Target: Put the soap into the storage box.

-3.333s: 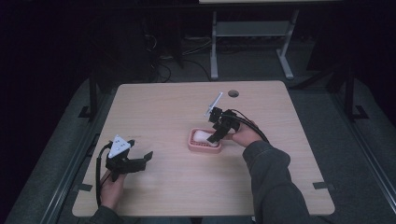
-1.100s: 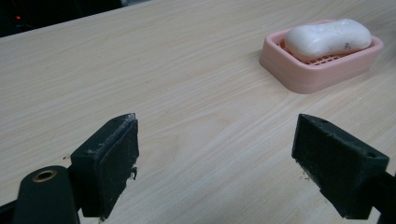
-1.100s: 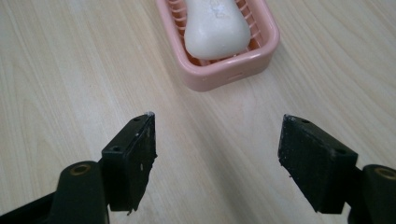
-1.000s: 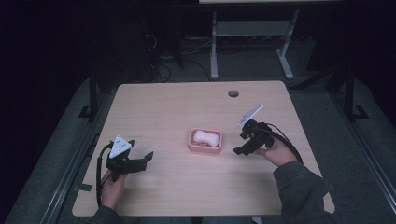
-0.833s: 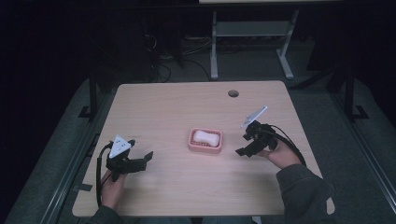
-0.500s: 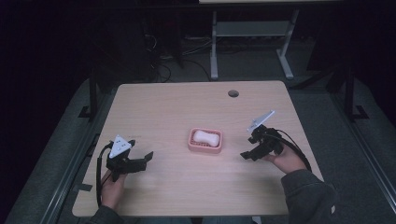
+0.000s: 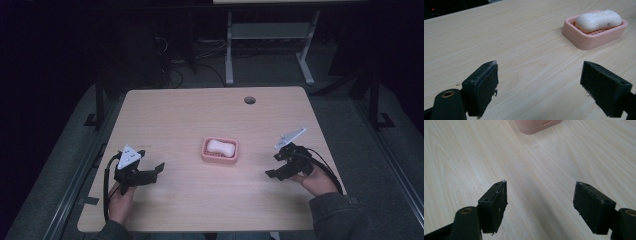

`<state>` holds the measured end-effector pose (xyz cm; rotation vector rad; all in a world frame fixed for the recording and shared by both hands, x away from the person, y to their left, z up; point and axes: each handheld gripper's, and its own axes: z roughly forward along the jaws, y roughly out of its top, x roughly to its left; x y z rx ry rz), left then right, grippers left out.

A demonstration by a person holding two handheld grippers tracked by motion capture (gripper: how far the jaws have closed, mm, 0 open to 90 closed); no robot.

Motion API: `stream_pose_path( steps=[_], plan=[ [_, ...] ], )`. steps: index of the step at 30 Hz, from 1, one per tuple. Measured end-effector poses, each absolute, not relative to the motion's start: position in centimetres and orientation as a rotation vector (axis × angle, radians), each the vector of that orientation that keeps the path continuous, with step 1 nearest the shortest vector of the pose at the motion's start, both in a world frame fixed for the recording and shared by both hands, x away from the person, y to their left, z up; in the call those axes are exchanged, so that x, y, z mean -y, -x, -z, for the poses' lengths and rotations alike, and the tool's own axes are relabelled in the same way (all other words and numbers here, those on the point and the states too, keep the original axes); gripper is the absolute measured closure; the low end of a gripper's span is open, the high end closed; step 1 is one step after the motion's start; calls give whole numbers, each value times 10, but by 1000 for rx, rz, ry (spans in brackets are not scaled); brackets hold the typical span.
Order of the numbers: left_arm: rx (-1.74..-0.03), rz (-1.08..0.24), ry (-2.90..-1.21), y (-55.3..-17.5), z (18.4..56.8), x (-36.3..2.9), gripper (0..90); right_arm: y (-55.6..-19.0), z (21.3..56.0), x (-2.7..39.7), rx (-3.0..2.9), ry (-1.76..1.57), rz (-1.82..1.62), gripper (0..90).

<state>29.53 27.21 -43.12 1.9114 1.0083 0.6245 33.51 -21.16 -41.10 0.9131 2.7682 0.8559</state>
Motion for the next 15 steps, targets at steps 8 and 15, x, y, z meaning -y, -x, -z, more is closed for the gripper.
stream_pose_path(
  steps=[8,15],
  plan=[
    [-1006,-615,-1916,-296,431,-272,146,-321,419,230,-2742,-964,-872,265],
    [-998,-615,-1920,-296,432,-270,146,-306,426,243,-2702,-1026,-913,265]
  ],
)
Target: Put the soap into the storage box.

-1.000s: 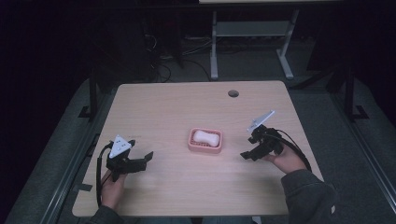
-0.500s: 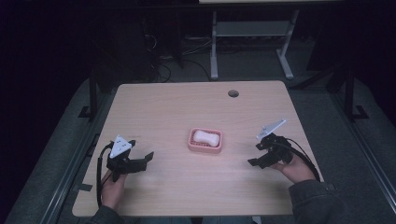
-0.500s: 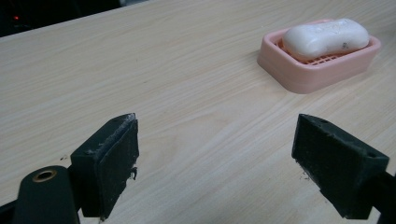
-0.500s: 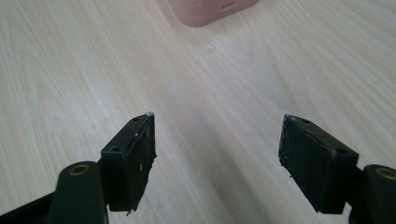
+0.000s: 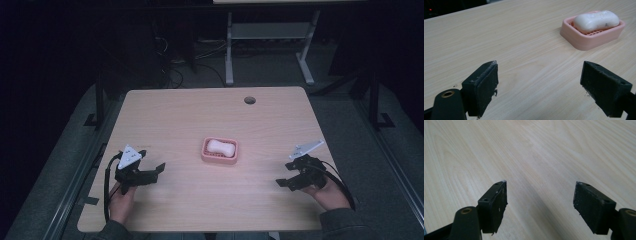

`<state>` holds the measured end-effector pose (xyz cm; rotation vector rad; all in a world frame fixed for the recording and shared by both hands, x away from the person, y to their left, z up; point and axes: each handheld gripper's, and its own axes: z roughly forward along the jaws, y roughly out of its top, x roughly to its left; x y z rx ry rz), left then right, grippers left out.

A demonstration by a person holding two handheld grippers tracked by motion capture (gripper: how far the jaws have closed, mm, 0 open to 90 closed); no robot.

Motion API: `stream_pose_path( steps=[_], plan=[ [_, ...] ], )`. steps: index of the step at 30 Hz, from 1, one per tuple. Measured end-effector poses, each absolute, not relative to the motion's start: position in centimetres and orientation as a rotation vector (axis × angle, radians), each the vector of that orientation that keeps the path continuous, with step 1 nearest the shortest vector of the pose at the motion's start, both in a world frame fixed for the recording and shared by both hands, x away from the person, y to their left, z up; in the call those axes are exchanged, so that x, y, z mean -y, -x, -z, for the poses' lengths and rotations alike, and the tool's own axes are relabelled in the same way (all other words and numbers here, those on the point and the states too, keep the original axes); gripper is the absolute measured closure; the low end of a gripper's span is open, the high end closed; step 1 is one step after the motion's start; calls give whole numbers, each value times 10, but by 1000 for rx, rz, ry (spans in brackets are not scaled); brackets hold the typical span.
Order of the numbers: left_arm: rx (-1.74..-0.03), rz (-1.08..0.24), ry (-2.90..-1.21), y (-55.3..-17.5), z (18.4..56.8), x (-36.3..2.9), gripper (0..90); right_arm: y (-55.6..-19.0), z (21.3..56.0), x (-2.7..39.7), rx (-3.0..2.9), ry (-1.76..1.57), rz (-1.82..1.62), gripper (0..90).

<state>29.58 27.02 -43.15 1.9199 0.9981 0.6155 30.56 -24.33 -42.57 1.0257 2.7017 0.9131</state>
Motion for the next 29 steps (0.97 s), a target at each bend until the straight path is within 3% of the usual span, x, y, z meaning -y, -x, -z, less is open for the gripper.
stream_pose_path(
  steps=[29],
  plan=[
    [-975,-620,-1925,-294,430,-264,146,-244,451,270,-2542,-1085,-1076,242]
  ],
)
